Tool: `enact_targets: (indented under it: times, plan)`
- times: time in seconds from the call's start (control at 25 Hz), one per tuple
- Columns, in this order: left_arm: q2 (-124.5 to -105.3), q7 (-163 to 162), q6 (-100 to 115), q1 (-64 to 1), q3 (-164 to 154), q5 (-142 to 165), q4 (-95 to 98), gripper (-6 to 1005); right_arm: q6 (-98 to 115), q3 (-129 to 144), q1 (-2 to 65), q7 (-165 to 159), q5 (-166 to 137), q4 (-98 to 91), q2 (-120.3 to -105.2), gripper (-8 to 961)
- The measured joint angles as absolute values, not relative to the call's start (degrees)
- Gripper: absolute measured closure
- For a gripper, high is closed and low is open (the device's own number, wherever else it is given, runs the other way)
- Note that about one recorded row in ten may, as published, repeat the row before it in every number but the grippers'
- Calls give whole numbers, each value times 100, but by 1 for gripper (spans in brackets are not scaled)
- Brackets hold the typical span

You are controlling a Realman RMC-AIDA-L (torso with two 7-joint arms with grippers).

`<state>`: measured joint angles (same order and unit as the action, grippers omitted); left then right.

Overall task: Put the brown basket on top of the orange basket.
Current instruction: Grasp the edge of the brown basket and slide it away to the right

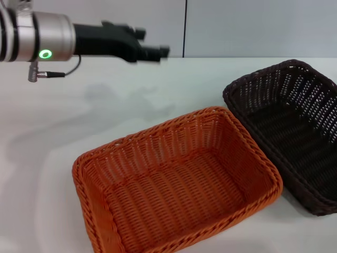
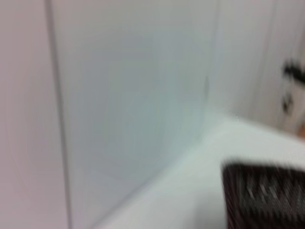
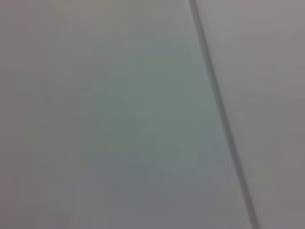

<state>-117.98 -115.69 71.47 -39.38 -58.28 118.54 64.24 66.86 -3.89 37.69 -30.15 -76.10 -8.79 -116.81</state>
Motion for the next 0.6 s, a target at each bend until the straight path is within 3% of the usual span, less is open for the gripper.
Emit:
enact_targets:
  times: [0.12,0.24,0.48,0.6]
  plan:
    - [-11820,-10386,6379,-3478,-5881,10335,6091,192,6460,606,3711,-3965,-7615,-1453,-11643,394]
    - [-11833,-9085,6088,-3241,-5889,8842,5499,192,6365,1838,3549,-5138,-7873,-2122,-11503,393]
    - [-11849,-6196,6393,-3047,-5918,6022,3961,192,6845,3340,3431,-7998,-10117,-3630,-10941,394]
    - [-11855,-5709,6572,-3043,-5935,5561,3640,192,7501,3350,3513,-8715,-11235,-4289,-10766,394]
